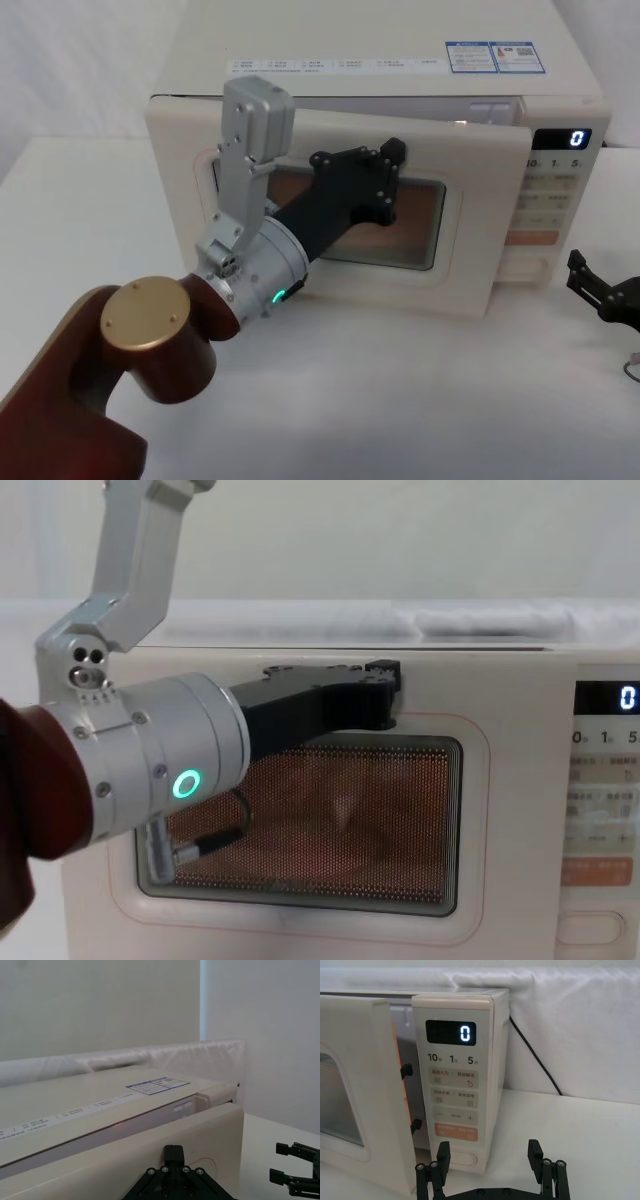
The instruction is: Press the button to open the microwave door with one hand; close the microwave door with the other hand.
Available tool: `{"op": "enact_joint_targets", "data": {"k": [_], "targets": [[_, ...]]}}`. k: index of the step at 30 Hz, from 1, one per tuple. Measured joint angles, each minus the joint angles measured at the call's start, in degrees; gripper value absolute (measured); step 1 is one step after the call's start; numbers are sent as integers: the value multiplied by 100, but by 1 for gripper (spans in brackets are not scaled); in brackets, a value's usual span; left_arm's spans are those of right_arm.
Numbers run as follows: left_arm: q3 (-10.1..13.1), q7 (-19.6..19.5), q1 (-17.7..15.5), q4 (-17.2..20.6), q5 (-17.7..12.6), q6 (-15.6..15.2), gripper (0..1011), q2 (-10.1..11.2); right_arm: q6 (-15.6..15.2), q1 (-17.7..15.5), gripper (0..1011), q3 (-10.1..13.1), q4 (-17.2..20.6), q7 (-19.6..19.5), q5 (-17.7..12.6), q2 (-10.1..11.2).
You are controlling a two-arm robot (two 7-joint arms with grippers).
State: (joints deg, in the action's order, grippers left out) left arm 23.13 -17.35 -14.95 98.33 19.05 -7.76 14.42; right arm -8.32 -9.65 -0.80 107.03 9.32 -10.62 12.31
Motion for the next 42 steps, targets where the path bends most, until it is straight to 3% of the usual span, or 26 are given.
{"op": "enact_joint_targets", "data": {"k": [19,42], "targets": [[60,240,-307,-389,-157,-95,0,-213,0,0,1002,0,0,1,0,0],[-41,323,-321,-491,-294,-212,0,-371,0,0,1002,0,0,1,0,0]]}}
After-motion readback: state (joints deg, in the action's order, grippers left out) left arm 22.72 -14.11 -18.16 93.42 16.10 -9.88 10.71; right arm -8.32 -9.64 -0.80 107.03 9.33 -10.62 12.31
